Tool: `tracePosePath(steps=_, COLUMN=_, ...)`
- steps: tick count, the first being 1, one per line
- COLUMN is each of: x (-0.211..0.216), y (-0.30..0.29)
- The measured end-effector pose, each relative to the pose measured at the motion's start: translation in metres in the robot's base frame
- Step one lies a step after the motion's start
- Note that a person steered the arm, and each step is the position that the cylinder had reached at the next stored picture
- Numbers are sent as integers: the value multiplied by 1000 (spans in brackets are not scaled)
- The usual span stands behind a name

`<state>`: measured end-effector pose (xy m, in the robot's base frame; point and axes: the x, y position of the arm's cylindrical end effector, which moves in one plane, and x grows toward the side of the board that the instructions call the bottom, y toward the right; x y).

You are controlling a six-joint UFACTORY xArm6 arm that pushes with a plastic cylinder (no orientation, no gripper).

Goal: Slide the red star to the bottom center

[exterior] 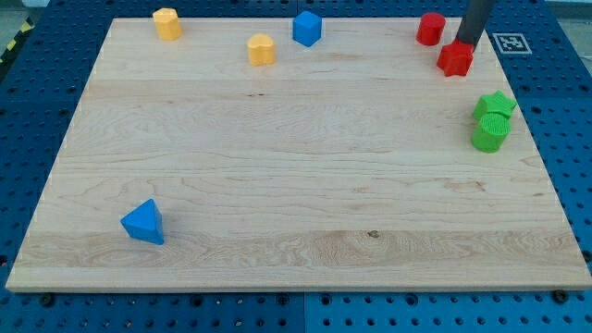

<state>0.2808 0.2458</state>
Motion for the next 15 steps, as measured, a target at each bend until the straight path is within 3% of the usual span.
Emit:
tracePosePath(steps=4, x=41, y=-28)
tracePosePath(steps=7, x=127, y=-130)
tracePosePath(steps=8, x=166, y=-130)
tracePosePath(steps=11, x=157, y=-104)
tracePosePath(steps=15, x=248, y=-74)
